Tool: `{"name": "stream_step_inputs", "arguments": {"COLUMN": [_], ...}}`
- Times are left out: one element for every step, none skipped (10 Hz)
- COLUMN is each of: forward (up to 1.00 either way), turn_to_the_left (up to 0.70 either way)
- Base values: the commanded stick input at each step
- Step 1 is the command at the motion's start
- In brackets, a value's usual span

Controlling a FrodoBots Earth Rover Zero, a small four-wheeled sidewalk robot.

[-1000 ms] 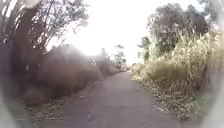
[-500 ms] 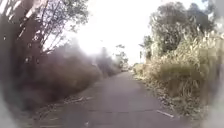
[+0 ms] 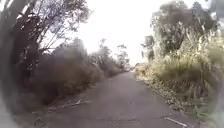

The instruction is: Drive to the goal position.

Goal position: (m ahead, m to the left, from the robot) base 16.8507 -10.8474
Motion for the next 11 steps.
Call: {"name": "stream_step_inputs", "arguments": {"forward": [0.50,0.50,0.50,0.50,0.50,0.50,0.50,0.50,0.50,0.50,0.50], "turn_to_the_left": [-0.50,-0.50,-0.50,-0.50,-0.50,-0.50,-0.50,-0.50,-0.50,-0.32,0.00]}}
